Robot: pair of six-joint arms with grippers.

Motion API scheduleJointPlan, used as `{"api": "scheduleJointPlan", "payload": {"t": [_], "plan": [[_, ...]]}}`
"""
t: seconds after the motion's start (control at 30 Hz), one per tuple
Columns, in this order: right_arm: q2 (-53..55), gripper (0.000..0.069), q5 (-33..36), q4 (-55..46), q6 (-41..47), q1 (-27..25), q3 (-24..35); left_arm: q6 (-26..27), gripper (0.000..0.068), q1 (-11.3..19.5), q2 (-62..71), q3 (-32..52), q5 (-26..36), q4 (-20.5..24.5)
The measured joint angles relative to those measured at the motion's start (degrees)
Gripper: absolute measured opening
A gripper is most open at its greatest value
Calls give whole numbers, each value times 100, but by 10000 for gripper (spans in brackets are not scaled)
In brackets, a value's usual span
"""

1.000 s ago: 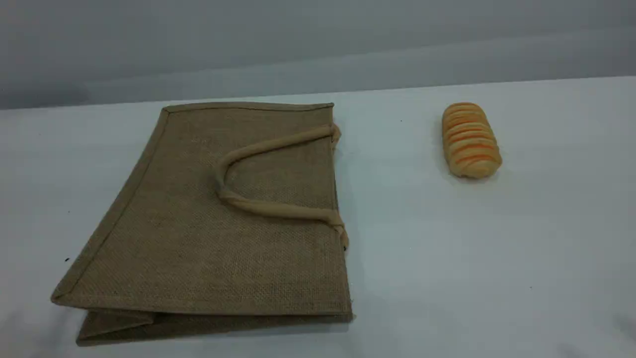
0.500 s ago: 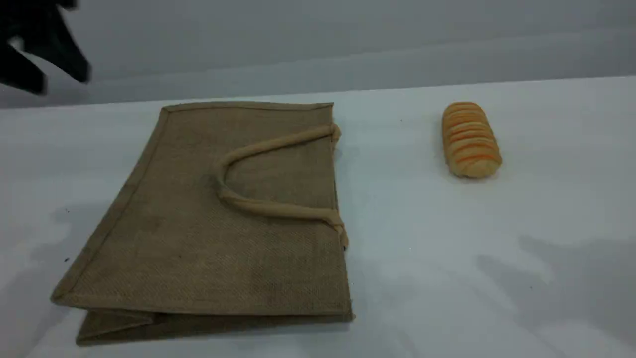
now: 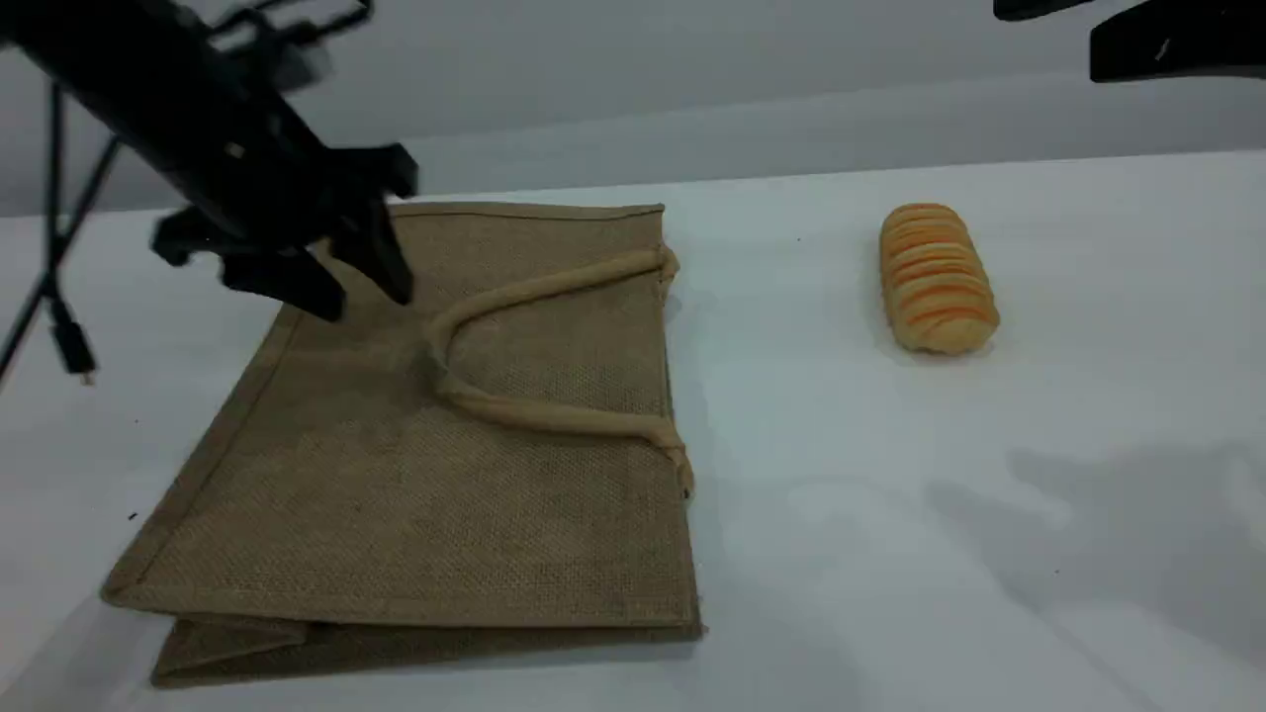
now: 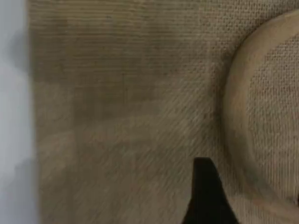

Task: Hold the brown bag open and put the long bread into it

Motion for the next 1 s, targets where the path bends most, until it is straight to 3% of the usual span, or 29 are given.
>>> {"api": "scheduleJointPlan", "payload": {"t": [0.13,0.8,1.0], "plan": [[0,500,5,-5,-68,0,0,-97,403,-155,381,-266,18,9],[-11,500,41,-5,-68,0,0,-530,402,-225,1086,-387,-534,6],[-11,500,41,-5,-68,0,0,-603,361,-225,1225,-402,-502,1]]}}
